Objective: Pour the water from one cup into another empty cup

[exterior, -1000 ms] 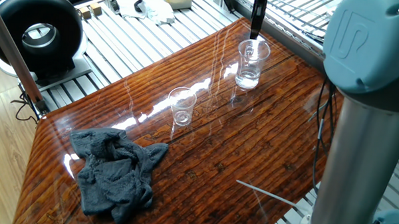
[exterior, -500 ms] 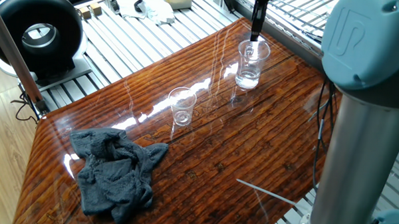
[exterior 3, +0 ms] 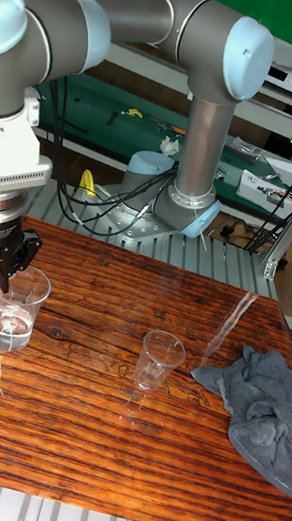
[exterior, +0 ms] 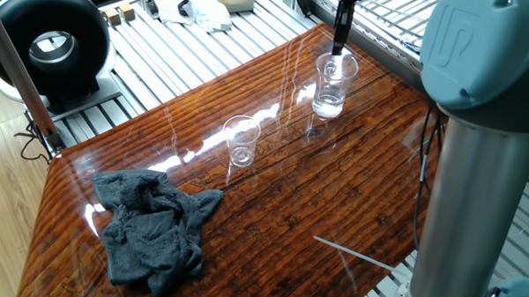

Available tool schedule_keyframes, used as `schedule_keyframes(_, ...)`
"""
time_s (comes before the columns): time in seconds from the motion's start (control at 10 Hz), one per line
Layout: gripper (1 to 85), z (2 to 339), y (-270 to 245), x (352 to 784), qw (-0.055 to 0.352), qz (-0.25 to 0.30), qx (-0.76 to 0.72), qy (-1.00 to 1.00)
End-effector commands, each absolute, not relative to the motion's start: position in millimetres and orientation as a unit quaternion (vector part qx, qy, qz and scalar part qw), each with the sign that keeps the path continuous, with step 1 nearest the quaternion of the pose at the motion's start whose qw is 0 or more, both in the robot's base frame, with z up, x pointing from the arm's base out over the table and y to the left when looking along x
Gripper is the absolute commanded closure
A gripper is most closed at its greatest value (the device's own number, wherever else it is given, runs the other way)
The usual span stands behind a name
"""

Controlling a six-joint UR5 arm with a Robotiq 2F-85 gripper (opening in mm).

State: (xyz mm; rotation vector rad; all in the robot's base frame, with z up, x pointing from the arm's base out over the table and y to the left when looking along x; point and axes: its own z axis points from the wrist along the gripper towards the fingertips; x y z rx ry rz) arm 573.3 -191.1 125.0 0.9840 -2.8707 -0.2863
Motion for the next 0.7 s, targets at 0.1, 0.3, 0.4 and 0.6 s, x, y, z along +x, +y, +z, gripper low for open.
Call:
schedule_keyframes(0.1, 56.7, 123.1, -187.7, 572.4, 0.051, -0.105, 0.318, -0.941)
schedule_keyframes(0.3, 57.3, 119.6, -189.4, 575.7, 0.048, -0.100, 0.320, -0.941)
schedule_keyframes(0.4, 57.7, 117.9, -187.8, 576.5, 0.047, -0.102, 0.321, -0.940)
schedule_keyframes(0.6, 57.7, 116.2, -184.9, 577.5, 0.045, -0.106, 0.321, -0.940)
